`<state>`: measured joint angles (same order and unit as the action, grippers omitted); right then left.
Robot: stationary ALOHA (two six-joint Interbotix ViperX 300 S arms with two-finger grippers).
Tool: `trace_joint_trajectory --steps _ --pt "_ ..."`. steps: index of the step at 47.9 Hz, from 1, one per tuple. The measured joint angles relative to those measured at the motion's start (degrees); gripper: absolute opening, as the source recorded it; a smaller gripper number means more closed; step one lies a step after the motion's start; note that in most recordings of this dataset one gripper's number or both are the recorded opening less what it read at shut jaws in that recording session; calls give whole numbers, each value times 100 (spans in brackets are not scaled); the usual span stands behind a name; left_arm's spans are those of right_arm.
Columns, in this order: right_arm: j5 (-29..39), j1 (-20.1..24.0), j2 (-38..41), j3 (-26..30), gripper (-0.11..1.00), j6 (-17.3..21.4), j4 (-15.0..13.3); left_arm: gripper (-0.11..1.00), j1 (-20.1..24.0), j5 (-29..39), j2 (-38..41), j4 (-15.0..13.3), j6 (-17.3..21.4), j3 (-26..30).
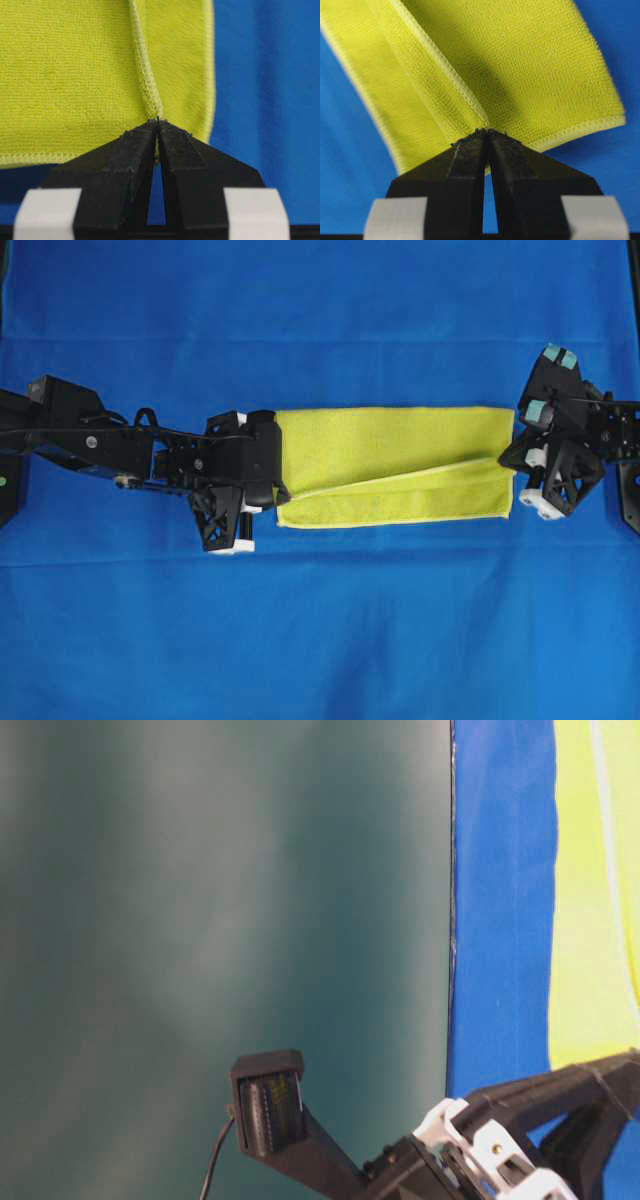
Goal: Fold the yellow towel.
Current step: 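Lift the far edge and fold it toward the near edge with both grippers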
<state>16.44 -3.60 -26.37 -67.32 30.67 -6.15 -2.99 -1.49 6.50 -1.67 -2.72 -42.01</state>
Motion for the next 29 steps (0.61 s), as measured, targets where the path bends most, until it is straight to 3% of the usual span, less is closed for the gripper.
trace_joint_trajectory --steps 7,23,25,29 --pt "0 167 9 0 3 211 0 1 -132 -18 0 0 -35 -9" --pt "0 176 9 0 4 237 0 2 -149 -114 0 0 -35 9" --pt "0 176 18 0 11 246 -9 2 -149 -132 0 9 -35 0" --pt "0 211 18 0 37 246 0 2 -149 -193 0 0 -44 9"
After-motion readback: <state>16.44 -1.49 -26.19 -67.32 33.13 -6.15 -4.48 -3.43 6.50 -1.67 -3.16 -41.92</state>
